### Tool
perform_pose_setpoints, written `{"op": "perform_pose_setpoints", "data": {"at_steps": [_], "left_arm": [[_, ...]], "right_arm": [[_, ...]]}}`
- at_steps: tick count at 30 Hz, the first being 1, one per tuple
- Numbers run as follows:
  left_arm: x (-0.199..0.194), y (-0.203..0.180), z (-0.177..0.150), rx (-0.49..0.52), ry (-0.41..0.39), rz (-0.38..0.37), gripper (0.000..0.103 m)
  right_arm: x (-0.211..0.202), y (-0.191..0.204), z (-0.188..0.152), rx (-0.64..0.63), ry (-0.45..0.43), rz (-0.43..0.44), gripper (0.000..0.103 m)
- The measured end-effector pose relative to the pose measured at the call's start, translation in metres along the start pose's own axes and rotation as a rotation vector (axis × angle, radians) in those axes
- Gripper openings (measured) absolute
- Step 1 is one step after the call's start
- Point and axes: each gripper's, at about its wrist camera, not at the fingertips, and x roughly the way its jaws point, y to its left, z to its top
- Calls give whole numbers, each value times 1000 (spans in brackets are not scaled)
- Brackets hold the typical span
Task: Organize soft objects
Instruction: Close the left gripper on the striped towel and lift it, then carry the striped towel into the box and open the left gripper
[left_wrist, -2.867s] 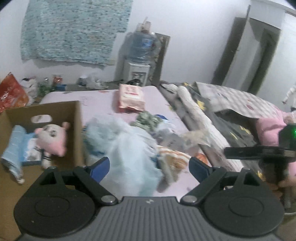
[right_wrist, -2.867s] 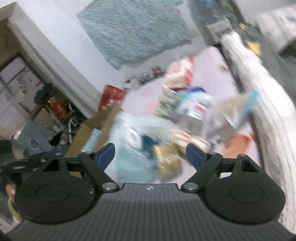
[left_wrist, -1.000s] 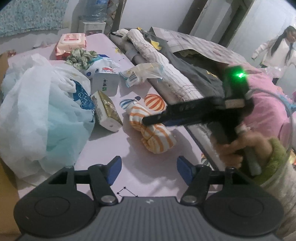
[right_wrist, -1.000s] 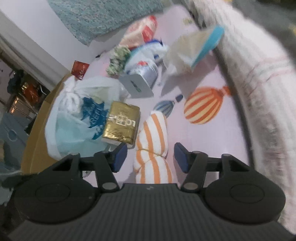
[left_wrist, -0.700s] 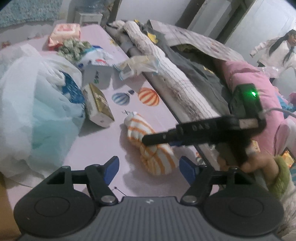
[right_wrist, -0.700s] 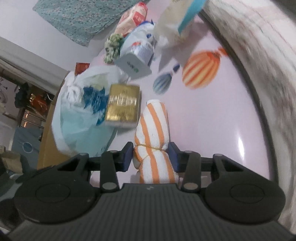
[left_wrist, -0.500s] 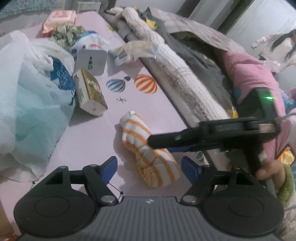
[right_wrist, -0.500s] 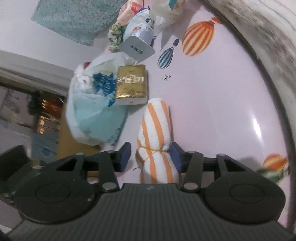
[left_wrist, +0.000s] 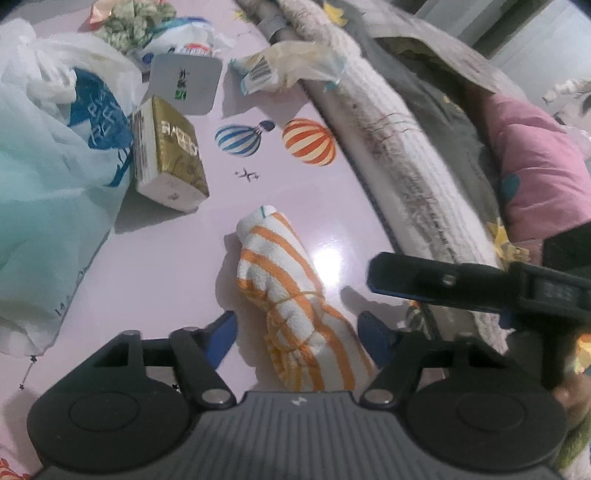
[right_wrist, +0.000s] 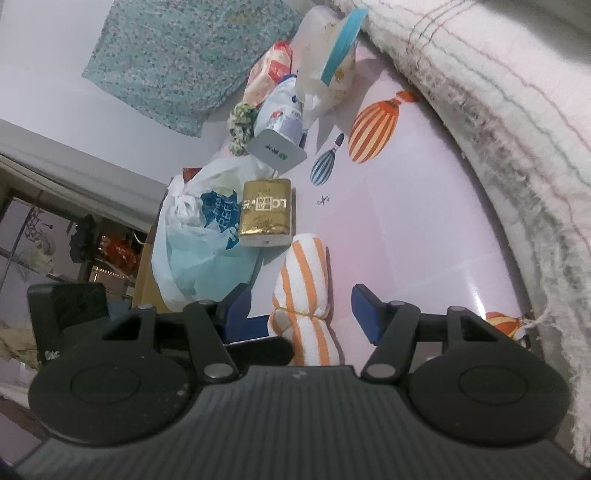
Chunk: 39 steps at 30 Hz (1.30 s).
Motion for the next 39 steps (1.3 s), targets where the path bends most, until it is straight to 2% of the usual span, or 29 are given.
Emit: {"op": "perform_pose_setpoints", "data": {"at_steps": [1, 3, 6, 10, 13, 17, 21, 25, 30, 34, 39], "left_arm": [[3, 0, 0, -8, 8, -10, 64], [8, 2, 1, -25, 19, -29, 52], [7, 3, -1, -40, 12, -45, 44], [-6, 5, -5, -42, -26, -35, 41], [-26, 8, -9, -49, -61, -61, 41], [-74, 10, -17, -44, -163, -87, 41], [-142, 23, -29, -47, -317, -101, 41], [-208, 46, -44, -57, -478, -38, 41], [-263, 92, -59, -133, -585, 70, 41], [-278, 132, -48, -182, -586, 179, 41], [-259, 191, -9, -223, -485, 249, 41]], "right_arm": [[-2, 0, -1, -2, -6, -2, 61], [-4, -1, -2, -8, -16, -6, 61], [-7, -1, -3, -21, -31, -18, 61], [-8, 0, -2, -12, -42, -24, 61], [-8, 6, -2, -18, -49, -19, 61], [-5, 24, 0, -40, -57, -1, 61], [6, 46, 2, -68, -48, 19, 61], [22, 68, 1, -96, -29, 37, 61], [44, 94, -6, -122, 5, 66, 61], [60, 107, -13, -124, 28, 85, 61], [68, 114, -23, -120, 46, 95, 61]]}}
